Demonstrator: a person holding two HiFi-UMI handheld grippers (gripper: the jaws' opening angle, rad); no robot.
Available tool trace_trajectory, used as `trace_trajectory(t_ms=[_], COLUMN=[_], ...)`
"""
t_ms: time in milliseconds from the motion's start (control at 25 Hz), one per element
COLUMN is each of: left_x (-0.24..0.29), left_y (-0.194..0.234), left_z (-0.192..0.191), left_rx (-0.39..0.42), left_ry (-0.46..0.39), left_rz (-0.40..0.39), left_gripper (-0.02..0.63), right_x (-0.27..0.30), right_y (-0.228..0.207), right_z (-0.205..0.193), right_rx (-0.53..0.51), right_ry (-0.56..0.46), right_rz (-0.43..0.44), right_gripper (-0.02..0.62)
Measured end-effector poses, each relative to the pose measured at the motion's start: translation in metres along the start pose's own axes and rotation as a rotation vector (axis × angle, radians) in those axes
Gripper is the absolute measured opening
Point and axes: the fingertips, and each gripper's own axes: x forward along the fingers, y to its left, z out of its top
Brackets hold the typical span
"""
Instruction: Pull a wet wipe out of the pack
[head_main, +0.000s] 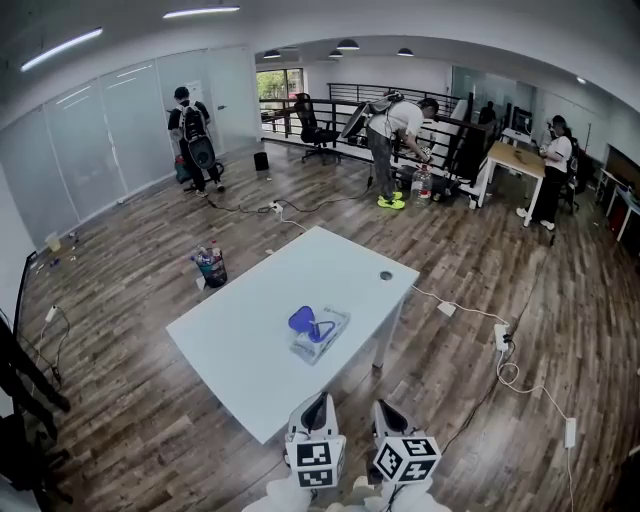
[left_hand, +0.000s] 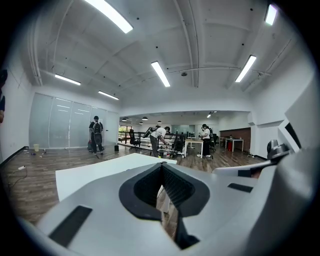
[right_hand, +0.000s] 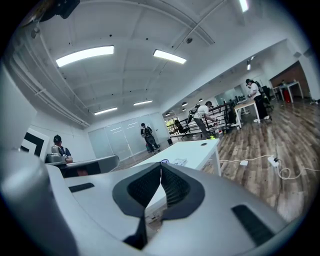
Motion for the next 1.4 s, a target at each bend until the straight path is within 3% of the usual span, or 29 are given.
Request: trace_trajectory(t_ms=[680,1400], left_x=[0.017,0.060], left_y=[-0.001,0.004], left_z=[-0.005,0.001], left_rx=[0.019,-0.012], left_ry=[-0.004,-0.008], left_rz=[-0.007,0.056], left_gripper=[0.000,0.000], right_x=[0.010,0.057], right_y=[-0.015,-0.029], right_z=[0.007,0.028], right_rx=[0.001,-0.024], right_ry=[-0.012,0.006], right_rz=[-0.016,0.055], right_gripper=[0.009,0.009])
